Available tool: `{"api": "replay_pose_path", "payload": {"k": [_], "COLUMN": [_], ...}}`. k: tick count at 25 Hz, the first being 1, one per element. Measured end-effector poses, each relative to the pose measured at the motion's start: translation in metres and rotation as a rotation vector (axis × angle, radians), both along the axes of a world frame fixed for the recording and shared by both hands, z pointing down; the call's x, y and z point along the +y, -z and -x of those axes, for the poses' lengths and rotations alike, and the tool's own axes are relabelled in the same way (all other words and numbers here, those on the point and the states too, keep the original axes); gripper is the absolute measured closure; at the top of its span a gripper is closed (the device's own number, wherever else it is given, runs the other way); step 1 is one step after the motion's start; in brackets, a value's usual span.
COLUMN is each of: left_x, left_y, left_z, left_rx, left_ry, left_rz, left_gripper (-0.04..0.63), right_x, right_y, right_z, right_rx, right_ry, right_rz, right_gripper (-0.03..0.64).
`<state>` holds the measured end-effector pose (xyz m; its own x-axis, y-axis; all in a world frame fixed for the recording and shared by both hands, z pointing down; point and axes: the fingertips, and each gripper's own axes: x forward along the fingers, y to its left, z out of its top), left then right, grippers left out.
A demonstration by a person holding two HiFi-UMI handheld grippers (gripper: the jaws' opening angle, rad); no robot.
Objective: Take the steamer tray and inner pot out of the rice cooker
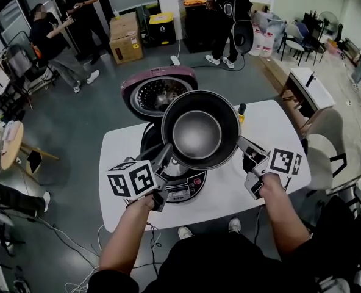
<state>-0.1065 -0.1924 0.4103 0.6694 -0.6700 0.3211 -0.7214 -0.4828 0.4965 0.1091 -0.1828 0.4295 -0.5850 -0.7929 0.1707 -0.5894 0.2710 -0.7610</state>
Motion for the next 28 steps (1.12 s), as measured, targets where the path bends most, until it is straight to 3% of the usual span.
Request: {"api": "replay_pose_path", "payload": {"k": [5,14,28], "left_x": [-0.004,-0.005,0.009], "left_y": [-0.006,-0.03,-0.129], "left_z": [-0.084,-0.23,-0.412], "left_rx": [0.024,0.021,0.008], "left_ry": [-0.039,-0.123,-0.281], "left_rz": [0.012,0.041,0.174], "left_gripper": [0.549,0.554,0.557], "right_x": [0.009,0.031,0.088], "right_y": [0.001,-0.018,-0.102], "right_z": [-0.087,-0.227,-0.396], "right_rx": [0.068,0.085,0.124], "right_ry": [-0.068,-0.195,-0.415], "right_rz": [-0.008,0.003,0.145], "right_gripper": [0.594,0.594,0.594]}}
